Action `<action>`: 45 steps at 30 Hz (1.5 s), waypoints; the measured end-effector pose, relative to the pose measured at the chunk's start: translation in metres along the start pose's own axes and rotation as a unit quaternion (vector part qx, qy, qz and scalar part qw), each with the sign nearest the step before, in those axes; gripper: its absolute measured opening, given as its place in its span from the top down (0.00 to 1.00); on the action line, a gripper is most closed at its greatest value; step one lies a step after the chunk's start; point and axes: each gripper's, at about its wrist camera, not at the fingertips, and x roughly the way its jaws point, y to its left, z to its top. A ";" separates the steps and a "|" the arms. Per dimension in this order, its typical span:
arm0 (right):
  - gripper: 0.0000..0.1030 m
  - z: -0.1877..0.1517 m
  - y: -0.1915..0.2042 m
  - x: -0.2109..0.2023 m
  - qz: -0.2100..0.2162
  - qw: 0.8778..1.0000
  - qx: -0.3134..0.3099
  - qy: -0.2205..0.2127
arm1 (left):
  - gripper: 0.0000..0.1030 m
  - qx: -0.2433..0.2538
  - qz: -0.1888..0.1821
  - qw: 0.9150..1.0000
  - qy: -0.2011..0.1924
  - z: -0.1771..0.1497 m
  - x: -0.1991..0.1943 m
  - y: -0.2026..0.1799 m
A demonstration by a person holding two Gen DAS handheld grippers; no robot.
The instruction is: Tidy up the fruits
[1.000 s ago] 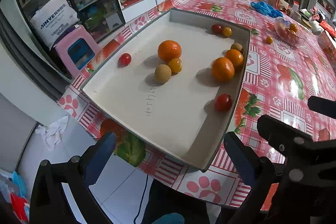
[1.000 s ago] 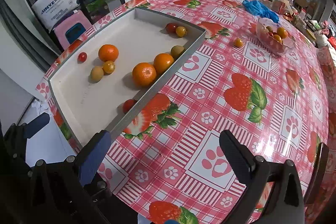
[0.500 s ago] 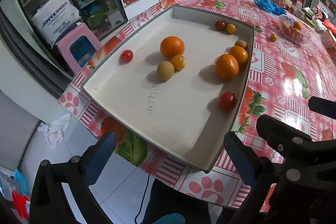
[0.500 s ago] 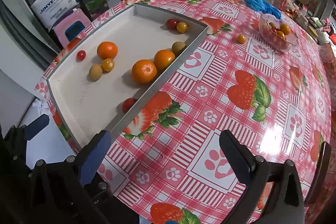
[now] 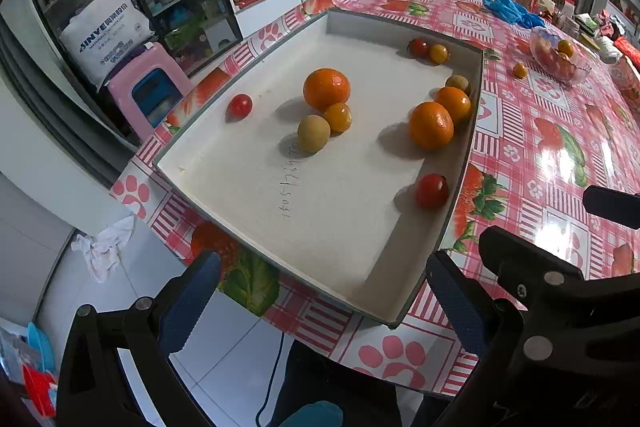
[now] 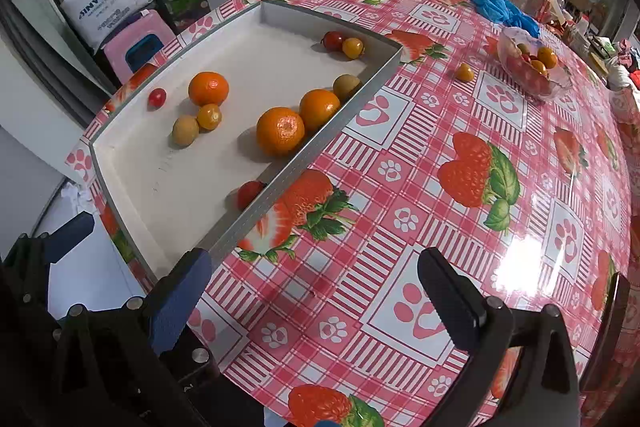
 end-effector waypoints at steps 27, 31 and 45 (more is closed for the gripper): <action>0.00 0.000 0.003 0.000 -0.007 1.000 -0.006 0.000 | 0.00 0.002 -0.007 1.000 0.002 0.000 0.001 -0.001; 0.00 0.001 0.004 -0.001 -0.008 1.000 -0.008 -0.001 | 0.00 0.002 -0.007 1.000 0.002 0.001 0.001 -0.001; 0.00 0.002 0.004 -0.003 -0.007 1.000 -0.009 -0.002 | 0.00 0.004 -0.007 1.000 0.002 0.002 -0.002 -0.002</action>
